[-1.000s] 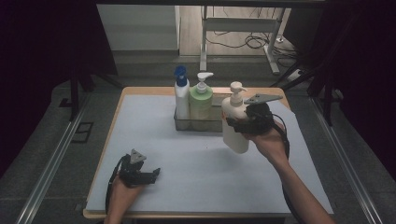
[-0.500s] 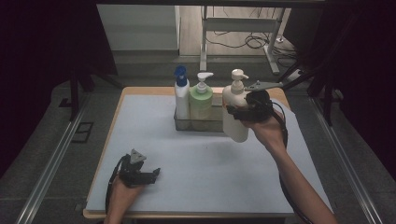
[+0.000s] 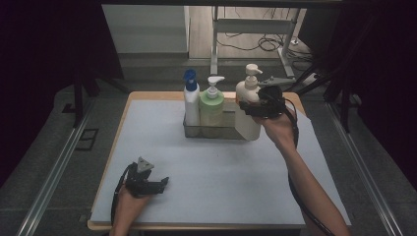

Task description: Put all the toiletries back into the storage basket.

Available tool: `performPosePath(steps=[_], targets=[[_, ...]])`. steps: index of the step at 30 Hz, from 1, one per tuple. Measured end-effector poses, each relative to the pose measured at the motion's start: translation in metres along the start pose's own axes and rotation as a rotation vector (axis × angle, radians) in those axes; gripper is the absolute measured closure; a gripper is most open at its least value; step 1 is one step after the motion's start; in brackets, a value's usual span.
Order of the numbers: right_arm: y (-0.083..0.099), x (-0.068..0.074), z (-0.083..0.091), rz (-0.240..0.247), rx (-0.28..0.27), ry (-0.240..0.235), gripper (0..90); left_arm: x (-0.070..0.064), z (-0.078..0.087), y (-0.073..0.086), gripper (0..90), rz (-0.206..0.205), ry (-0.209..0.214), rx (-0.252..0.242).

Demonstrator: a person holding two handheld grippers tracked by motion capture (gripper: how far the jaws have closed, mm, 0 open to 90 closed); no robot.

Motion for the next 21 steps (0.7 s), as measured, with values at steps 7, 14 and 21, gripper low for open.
performPosePath(steps=[7,14,21], targets=[[-0.007,-0.007,-0.011,-0.03,-0.011,0.019,37.0,0.0,0.0,0.0,11.9,0.0,0.001,0.0],[-0.013,-0.011,-0.023,-0.043,-0.026,0.037,36.9,0.0,0.0,0.0,11.9,0.001,0.001,0.001],[-0.021,-0.013,-0.035,-0.055,-0.035,0.063,36.9,0.0,0.0,0.0,12.0,0.0,0.002,0.001]])
Point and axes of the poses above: each handheld gripper's, and its own axes: z roughly backward along the jaws, y roughly out of its underside, x roughly to its left, the point moved 3 cm from there along -z, roughly forward along the jaws, and after that the axes turned 10 degrees about x, right-handed, at the moved point
